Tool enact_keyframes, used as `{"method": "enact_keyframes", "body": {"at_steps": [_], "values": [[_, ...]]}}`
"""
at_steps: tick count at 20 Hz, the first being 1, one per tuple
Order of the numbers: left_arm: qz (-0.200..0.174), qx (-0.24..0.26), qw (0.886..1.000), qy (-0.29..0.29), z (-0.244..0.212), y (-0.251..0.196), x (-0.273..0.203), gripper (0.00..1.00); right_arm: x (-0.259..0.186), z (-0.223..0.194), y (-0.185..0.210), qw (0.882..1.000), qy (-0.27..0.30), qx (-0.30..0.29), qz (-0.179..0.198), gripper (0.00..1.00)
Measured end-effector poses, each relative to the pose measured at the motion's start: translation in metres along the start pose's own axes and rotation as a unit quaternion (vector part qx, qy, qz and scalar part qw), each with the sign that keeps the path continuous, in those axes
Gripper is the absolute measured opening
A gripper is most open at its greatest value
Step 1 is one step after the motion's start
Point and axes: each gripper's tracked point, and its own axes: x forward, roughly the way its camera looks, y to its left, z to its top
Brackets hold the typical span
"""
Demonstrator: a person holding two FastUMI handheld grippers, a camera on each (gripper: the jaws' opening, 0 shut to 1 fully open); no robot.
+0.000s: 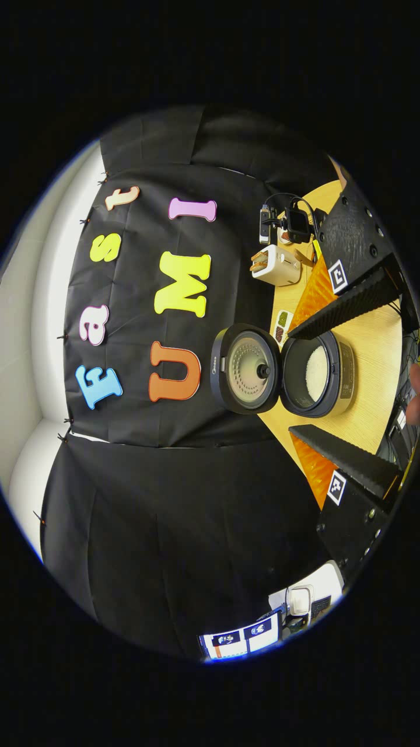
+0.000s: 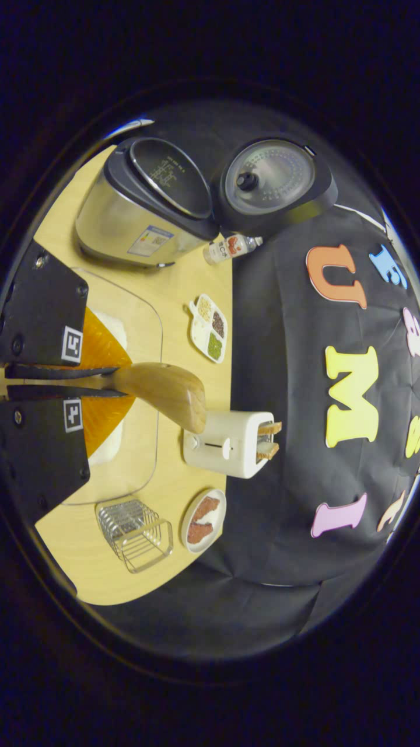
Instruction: Close the left gripper, press the button to open the rice cooker; take a wooden spoon from the chopstick holder with the right hand, scoop a spoonful of rice and pour it into the rice cooker, then put the wooden spoon back into the chopstick holder.
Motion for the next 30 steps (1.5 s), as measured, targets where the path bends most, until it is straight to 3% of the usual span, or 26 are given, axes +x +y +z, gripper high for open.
{"method": "enact_keyframes", "body": {"at_steps": [5, 9, 14, 24, 30], "values": [[0.006, -0.003, 1.0, 0.002, -0.004, 0.003, -0.005, 0.95, -0.008, -0.001, 0.02, 0.995, 0.034, 0.085, 0.047, 0.09], [0.012, -0.01, 1.0, 0.003, -0.006, 0.006, -0.01, 0.95, -0.012, 0.011, 0.021, 0.98, 0.048, 0.173, 0.08, 0.1], [0.005, -0.012, 1.0, -0.001, -0.003, -0.006, -0.012, 0.95, -0.011, 0.011, -0.005, 0.961, 0.061, 0.253, 0.089, 0.09], [-0.04, 0.003, 0.999, -0.01, 0.006, -0.039, -0.002, 0.95, -0.051, 0.054, -0.066, 0.942, 0.006, 0.323, 0.084, 0.1], [-0.043, 0.021, 0.999, -0.02, 0.007, -0.032, 0.0, 0.95, -0.091, 0.109, -0.053, 0.931, -0.033, 0.344, 0.117, 0.09]]}}
